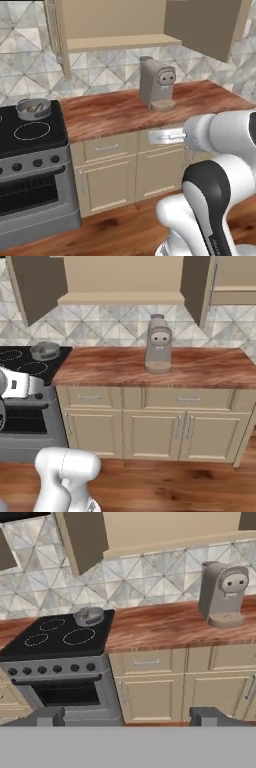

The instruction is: Open the cabinet and move the ladle to the pot. Then close the cabinet.

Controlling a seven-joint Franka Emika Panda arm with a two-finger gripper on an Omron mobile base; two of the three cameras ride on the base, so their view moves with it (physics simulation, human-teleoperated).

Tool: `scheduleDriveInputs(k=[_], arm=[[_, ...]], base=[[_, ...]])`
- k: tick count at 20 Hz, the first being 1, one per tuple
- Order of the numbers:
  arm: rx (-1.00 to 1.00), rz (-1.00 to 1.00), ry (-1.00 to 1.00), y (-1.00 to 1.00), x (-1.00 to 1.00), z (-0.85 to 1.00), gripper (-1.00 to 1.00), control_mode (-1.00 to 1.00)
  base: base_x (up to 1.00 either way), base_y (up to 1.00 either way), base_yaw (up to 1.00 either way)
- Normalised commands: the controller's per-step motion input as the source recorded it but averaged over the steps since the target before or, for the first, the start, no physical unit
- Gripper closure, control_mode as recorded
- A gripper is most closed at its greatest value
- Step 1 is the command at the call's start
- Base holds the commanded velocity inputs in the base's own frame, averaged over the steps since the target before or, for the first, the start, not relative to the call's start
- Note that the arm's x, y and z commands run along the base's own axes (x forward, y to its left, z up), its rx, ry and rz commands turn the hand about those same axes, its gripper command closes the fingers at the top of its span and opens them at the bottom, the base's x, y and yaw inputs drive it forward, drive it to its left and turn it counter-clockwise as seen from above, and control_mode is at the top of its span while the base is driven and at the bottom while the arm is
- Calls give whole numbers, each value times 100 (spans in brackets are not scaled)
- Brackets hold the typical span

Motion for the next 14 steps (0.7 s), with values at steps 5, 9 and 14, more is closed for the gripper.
scheduleDriveInputs(k=[5,9,14], arm=[[0,0,0,0,0,0,-100,100],[0,0,0,0,0,0,-100,100],[0,0,0,0,0,0,-100,100]], base=[[84,-24,5],[100,1,0],[47,-41,0]])
